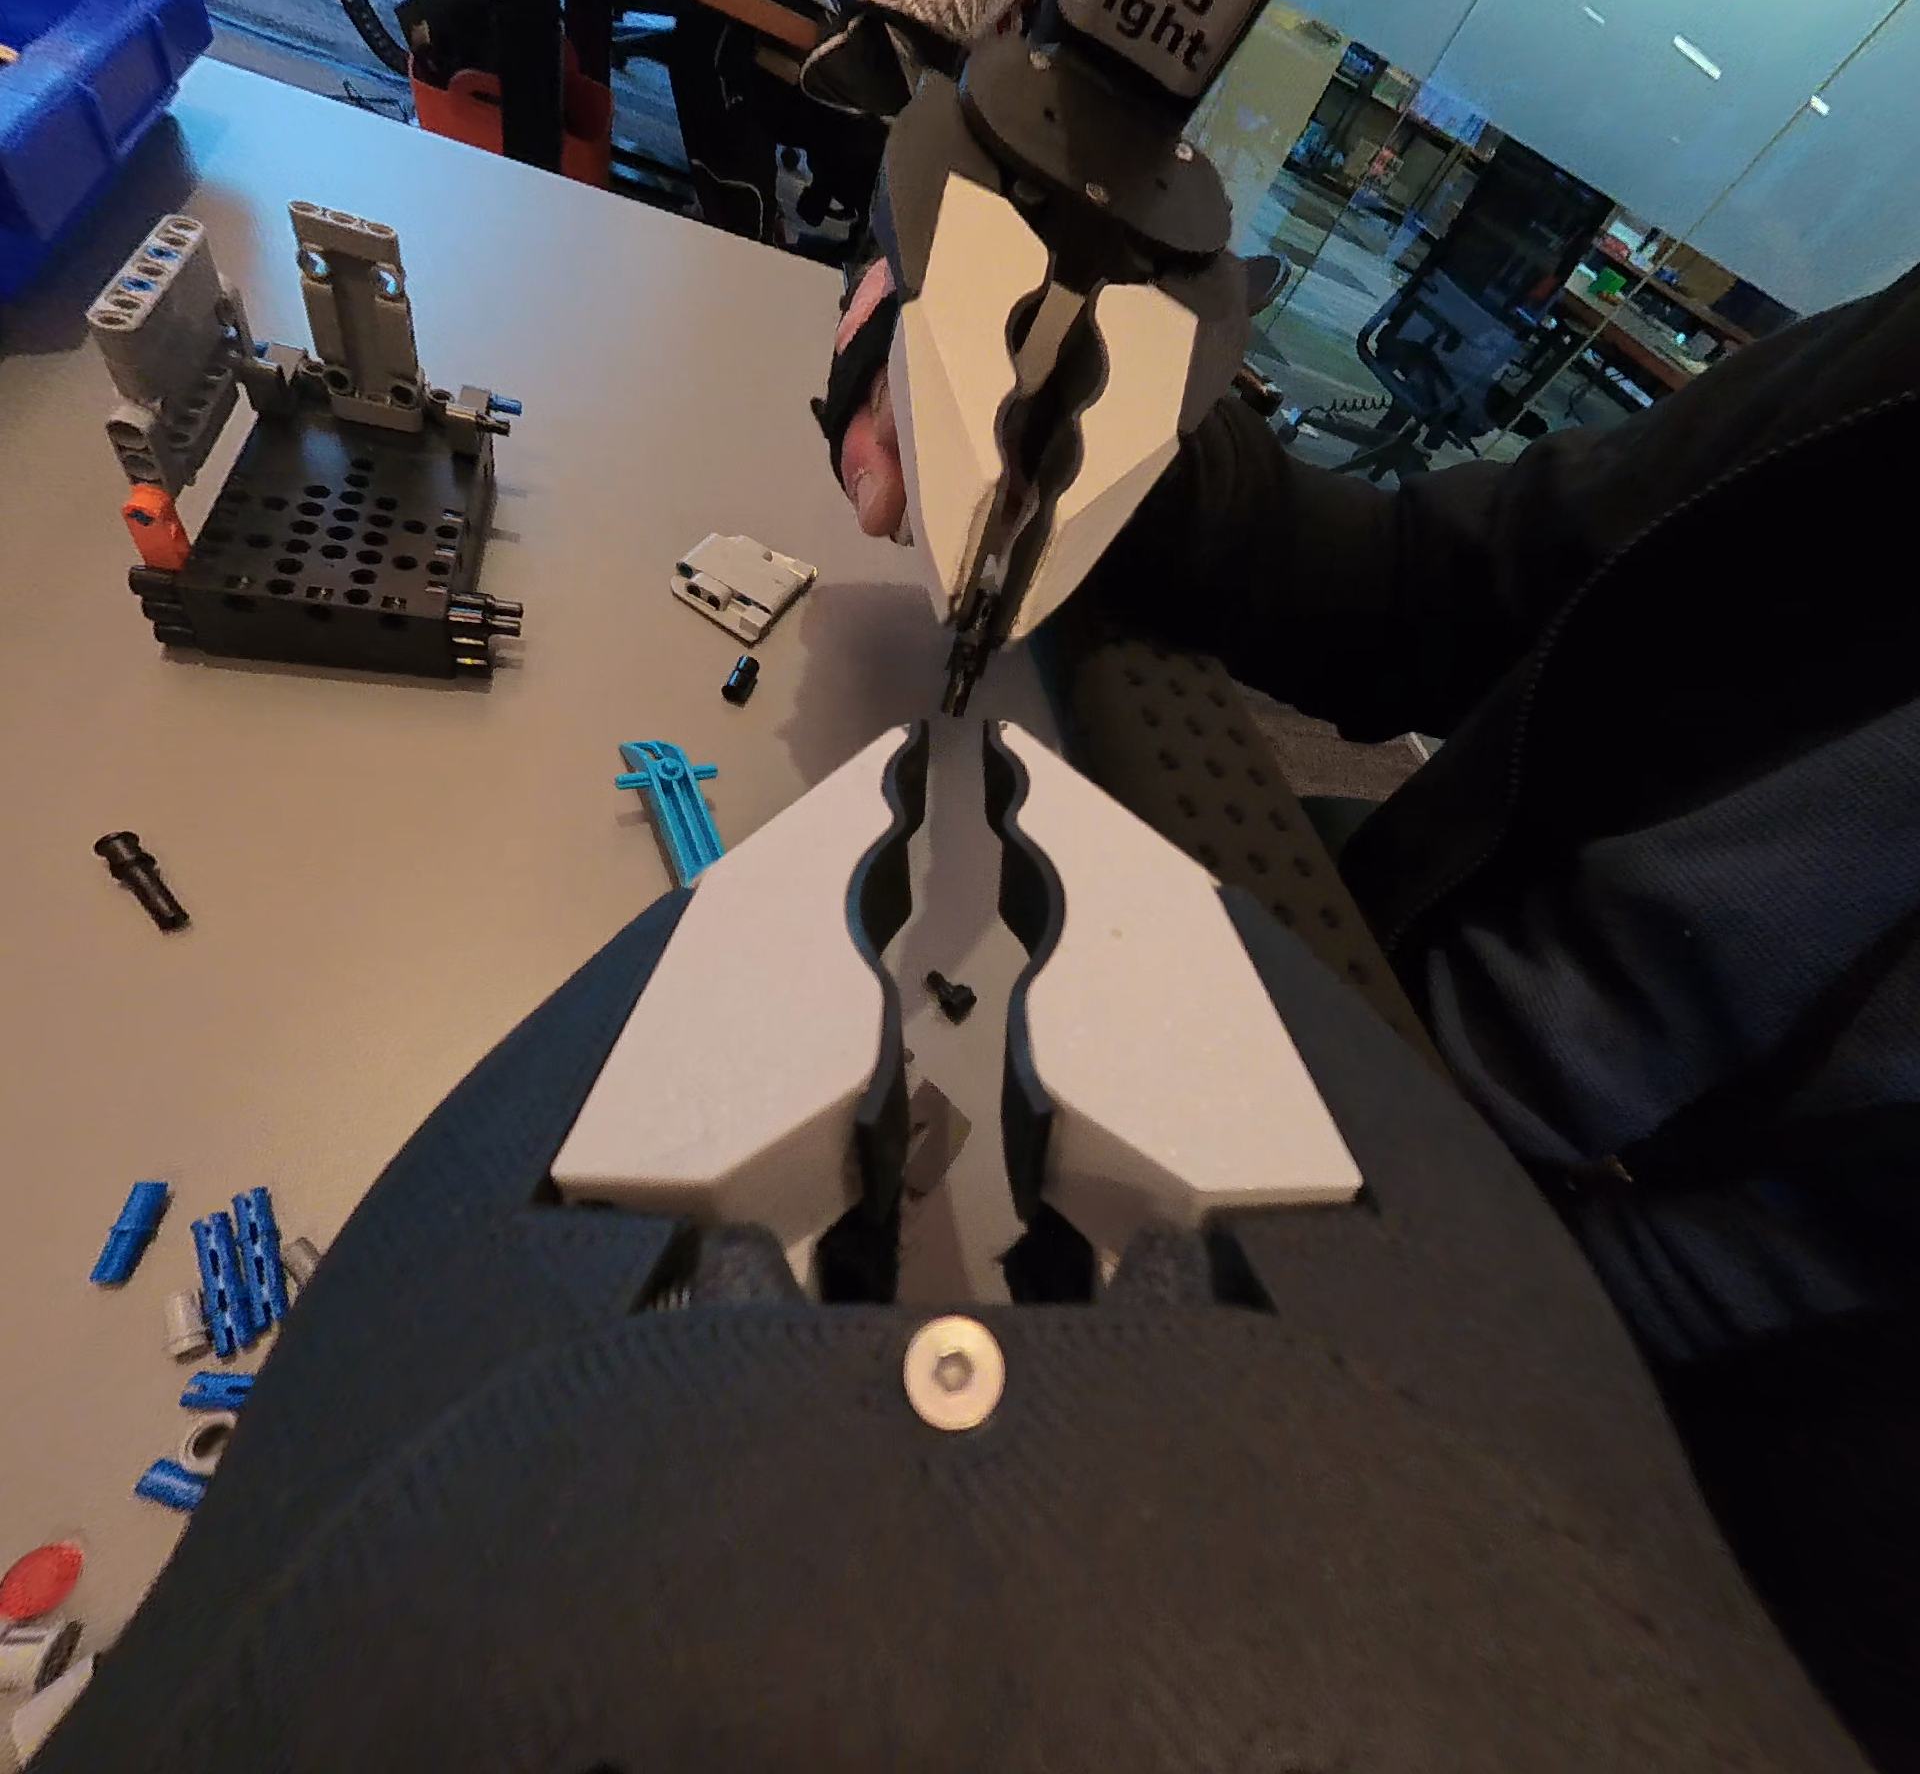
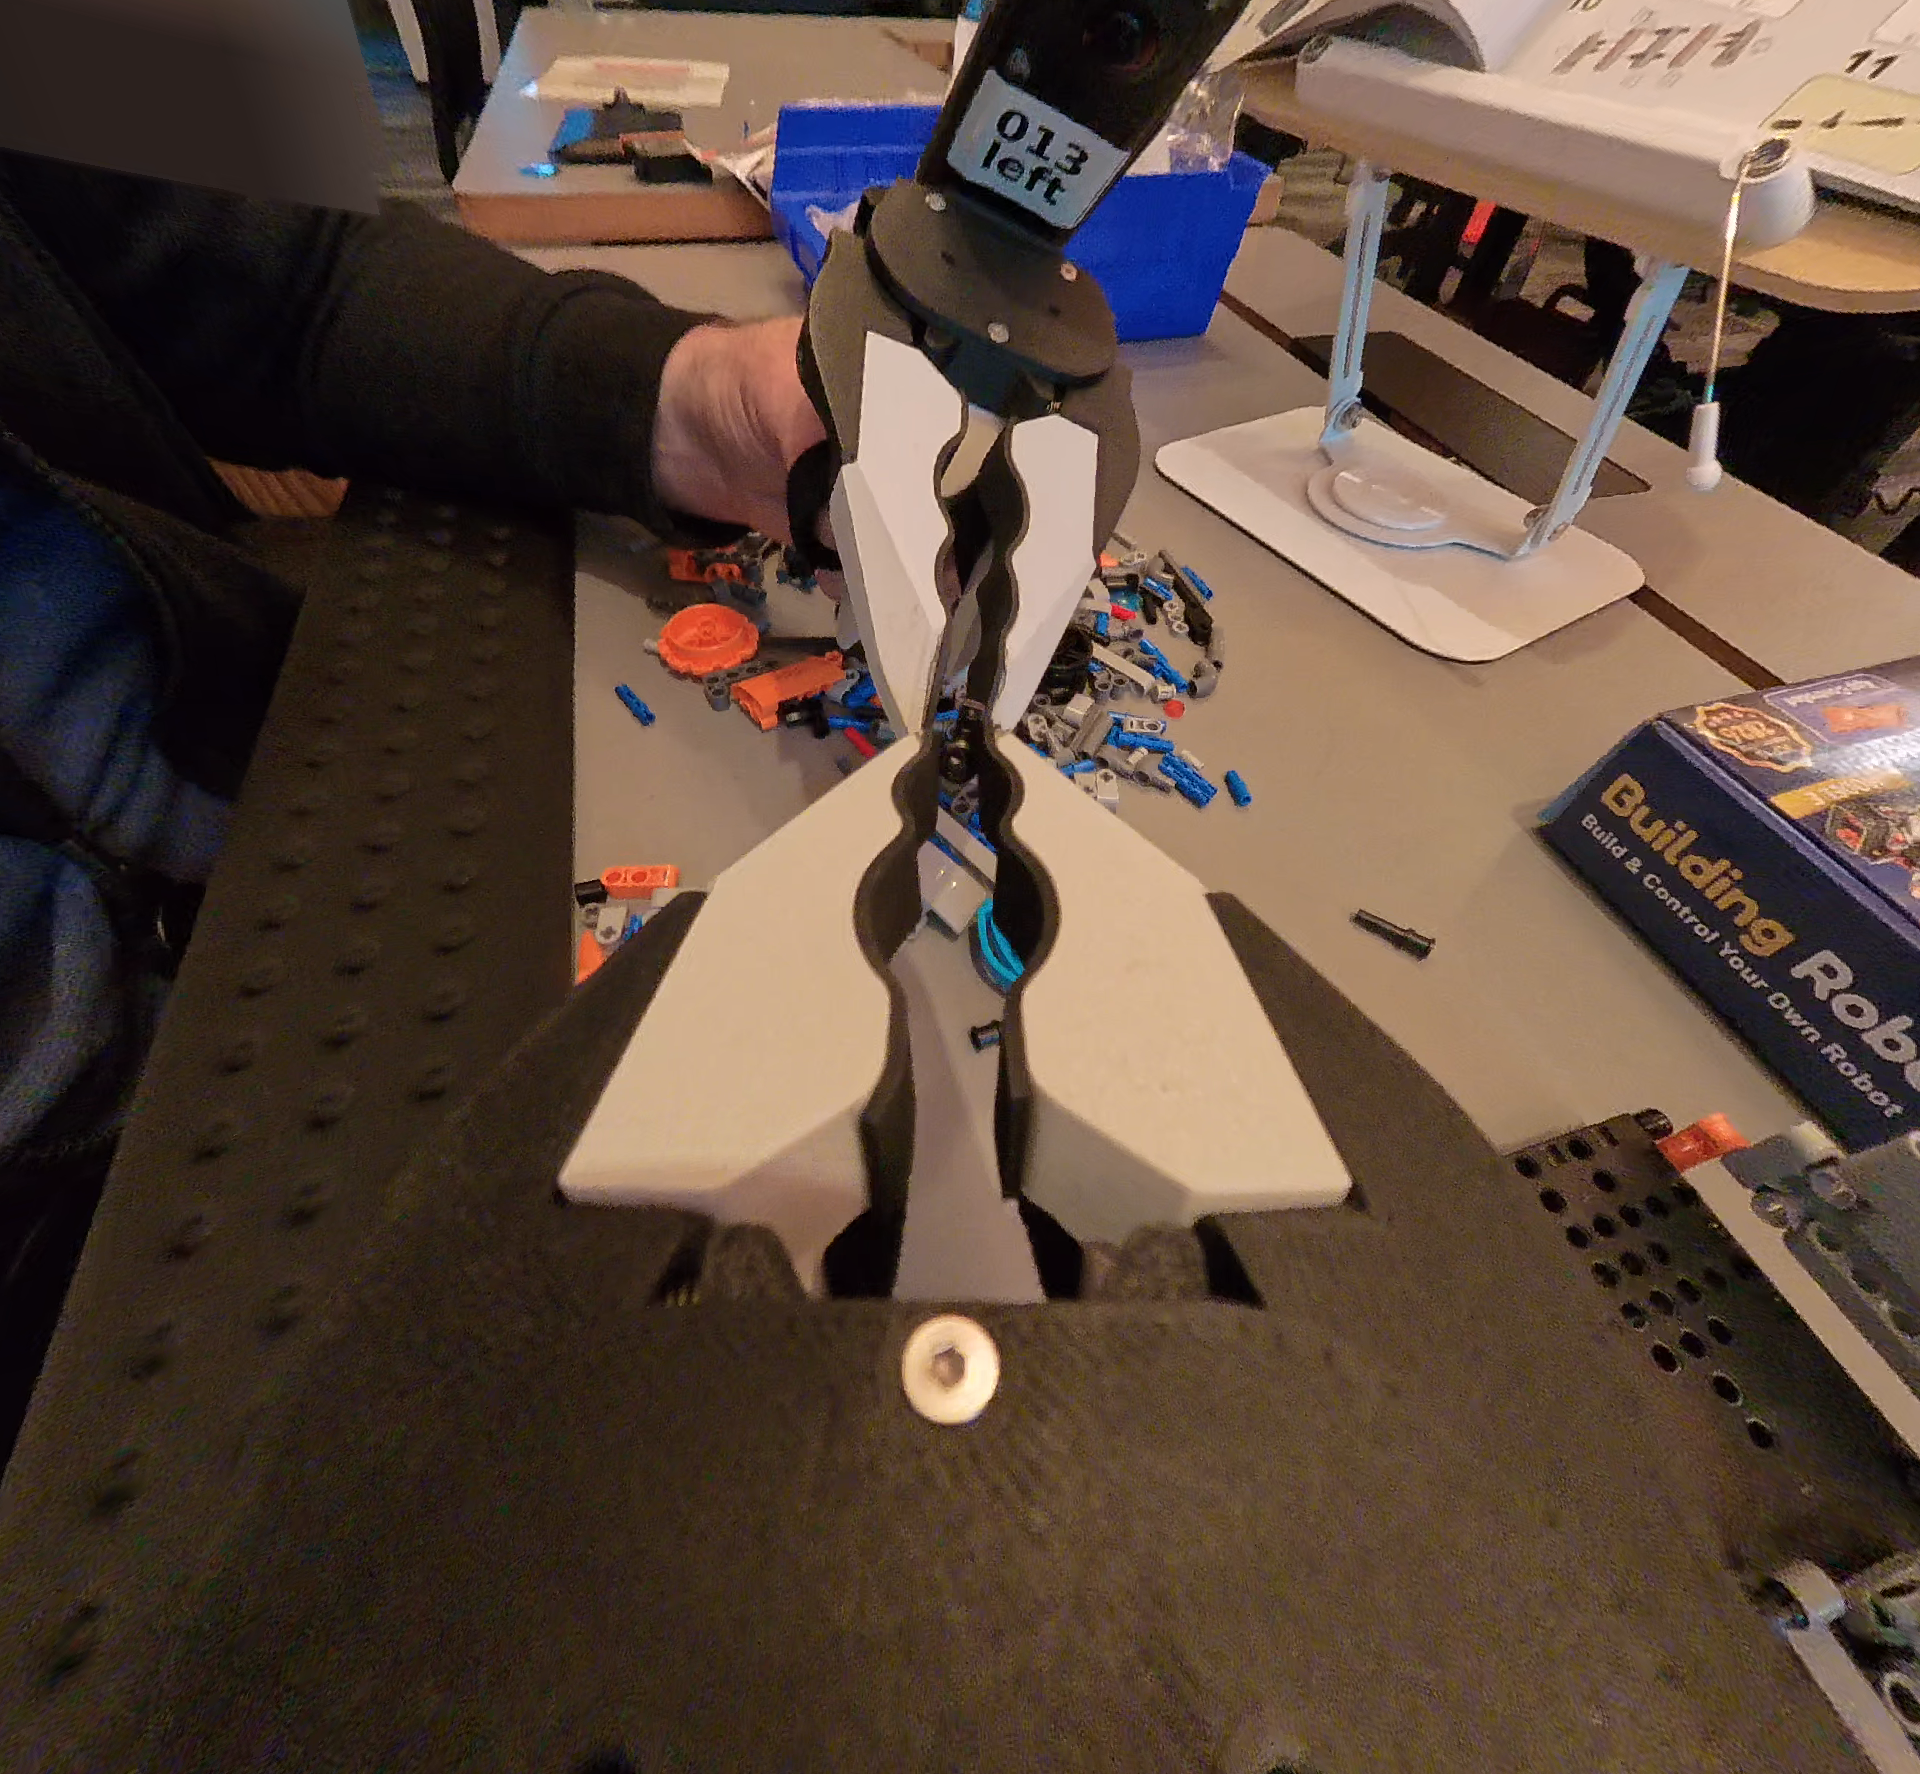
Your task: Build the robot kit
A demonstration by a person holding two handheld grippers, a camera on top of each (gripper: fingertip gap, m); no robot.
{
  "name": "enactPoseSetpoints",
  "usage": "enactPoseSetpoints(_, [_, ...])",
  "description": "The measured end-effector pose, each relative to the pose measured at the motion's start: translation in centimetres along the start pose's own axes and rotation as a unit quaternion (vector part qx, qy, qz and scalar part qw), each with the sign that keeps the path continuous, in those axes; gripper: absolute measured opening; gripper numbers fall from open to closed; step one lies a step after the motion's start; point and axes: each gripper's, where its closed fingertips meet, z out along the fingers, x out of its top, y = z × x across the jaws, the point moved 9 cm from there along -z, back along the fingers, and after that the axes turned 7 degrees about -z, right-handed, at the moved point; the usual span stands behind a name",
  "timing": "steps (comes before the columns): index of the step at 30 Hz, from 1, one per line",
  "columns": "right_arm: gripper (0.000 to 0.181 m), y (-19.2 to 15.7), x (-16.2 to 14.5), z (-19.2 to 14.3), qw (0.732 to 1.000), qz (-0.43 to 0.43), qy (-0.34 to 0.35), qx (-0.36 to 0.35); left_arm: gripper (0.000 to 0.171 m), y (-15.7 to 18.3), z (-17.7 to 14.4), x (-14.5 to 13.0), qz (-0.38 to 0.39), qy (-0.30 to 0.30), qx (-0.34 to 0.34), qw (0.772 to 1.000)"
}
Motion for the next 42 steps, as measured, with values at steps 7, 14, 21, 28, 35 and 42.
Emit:
enactPoseSetpoints(7, [0.004,0.3,0.0,-0.3,1.0,0.016,0.019,0.003,0.003,0.3,0.3,0.3,0.011,0.017,0.003,1.0])
enactPoseSetpoints(14, [0.004,0.2,0.2,-0.4,0.999,0.016,0.03,0.011,0.013,0.4,0.3,0.5,0.013,0.023,0.023,0.999])
enactPoseSetpoints(21, [0.004,0.1,0.2,-0.3,0.999,0.021,0.03,0.019,0.001,1.3,0.4,0.7,0.048,0.019,0.027,0.998])
enactPoseSetpoints(28, [0.004,-0.3,-0.1,0.1,1.0,0.008,-0.006,0.023,0.001,2.0,0.8,0.6,0.1,-0.023,0.072,0.992])
enactPoseSetpoints(35, [0.004,0.5,0.2,-1.3,1.0,0.011,0.008,-0.004,0.009,1.4,0.7,0.6,0.095,-0.02,0.096,0.991])
enactPoseSetpoints(42, [0.004,3.1,-0.1,-7.3,0.985,0.06,0.078,-0.139,0.022,1.2,1.5,0.4,0.108,-0.065,0.131,0.983])
